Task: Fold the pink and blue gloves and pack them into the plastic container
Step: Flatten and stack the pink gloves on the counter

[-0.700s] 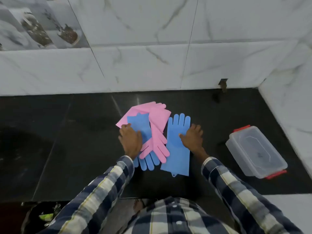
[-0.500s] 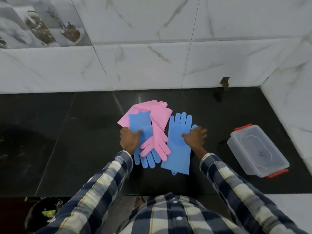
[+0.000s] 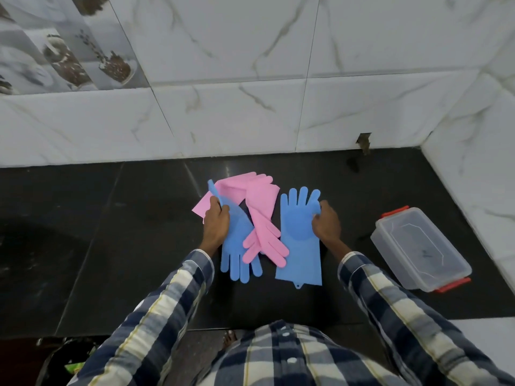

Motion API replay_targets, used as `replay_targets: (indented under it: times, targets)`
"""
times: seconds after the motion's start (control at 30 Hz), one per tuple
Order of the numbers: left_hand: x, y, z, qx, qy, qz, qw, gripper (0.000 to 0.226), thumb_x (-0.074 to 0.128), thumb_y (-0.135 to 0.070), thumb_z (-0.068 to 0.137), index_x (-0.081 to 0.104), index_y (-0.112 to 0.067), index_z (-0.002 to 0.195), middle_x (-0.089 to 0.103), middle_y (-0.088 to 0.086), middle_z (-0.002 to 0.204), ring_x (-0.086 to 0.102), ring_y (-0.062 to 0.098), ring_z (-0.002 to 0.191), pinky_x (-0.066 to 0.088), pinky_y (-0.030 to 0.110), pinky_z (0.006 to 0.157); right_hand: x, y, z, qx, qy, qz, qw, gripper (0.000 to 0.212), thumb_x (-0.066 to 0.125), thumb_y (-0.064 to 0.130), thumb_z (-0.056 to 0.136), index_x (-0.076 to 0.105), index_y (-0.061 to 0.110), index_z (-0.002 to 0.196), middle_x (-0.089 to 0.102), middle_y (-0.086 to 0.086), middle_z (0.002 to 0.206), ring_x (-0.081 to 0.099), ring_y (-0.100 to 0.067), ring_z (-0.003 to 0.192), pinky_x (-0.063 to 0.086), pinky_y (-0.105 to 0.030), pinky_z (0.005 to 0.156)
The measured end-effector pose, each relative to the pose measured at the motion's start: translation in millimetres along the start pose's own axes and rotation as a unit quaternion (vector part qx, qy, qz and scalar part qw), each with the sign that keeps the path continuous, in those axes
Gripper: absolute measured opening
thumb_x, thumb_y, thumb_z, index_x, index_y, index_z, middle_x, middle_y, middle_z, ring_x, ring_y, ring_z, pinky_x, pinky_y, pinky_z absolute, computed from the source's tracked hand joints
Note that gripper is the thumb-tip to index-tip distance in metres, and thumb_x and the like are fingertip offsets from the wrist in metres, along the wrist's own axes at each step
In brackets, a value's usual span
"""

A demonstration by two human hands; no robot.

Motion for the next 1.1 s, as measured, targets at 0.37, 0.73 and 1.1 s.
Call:
replay_targets:
  times: [0.37, 0.73, 1.1]
  targets:
    - [-55, -20, 14, 0.063, 0.004, -0.062, 0.996, 0.011, 0.045, -0.002, 0.108, 0.04, -0.011, 0.112, 0.052, 0.004, 0.097, 0.05, 0.017, 0.081, 0.046, 0.038, 0.077, 8, 128, -25, -0.234, -0.043, -0.049, 0.97, 0.023, 0.038, 0.005, 0.103, 0.045, 0.011, 0.124, 0.059, -0.008, 0.091, 0.064, -0.036, 0.083, 0.048, -0.041, 0.067]
    - [-204, 17, 26, 0.044, 0.049, -0.309, 0.949, 0.038, 0.052, -0.006, 0.112, 0.052, -0.002, 0.149, 0.079, 0.003, 0.113, 0.079, 0.015, 0.093, 0.065, 0.029, 0.076, 88, 299, -92, -0.324, 0.131, 0.217, 0.912, 0.001, 0.047, 0.009, 0.104, 0.047, 0.01, 0.104, 0.055, -0.008, 0.084, 0.049, -0.007, 0.068, 0.041, -0.028, 0.066]
    - [-244, 131, 16, -0.119, -0.042, 0.107, 0.986, 0.055, 0.057, -0.026, 0.111, 0.046, 0.006, 0.155, 0.049, 0.025, 0.159, 0.047, 0.041, 0.151, 0.039, 0.045, 0.123, 238, 219, -122, -0.143, 0.377, 0.011, 0.915, 0.065, 0.059, 0.025, 0.108, 0.026, 0.012, 0.162, 0.033, -0.003, 0.169, 0.047, -0.029, 0.148, 0.049, -0.052, 0.117]
Point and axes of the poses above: each hand's wrist, its own z-axis towards the middle knuckle, its own x-axis out of the palm, y = z × x, the point moved 1 cm from there along z, towards the middle knuckle
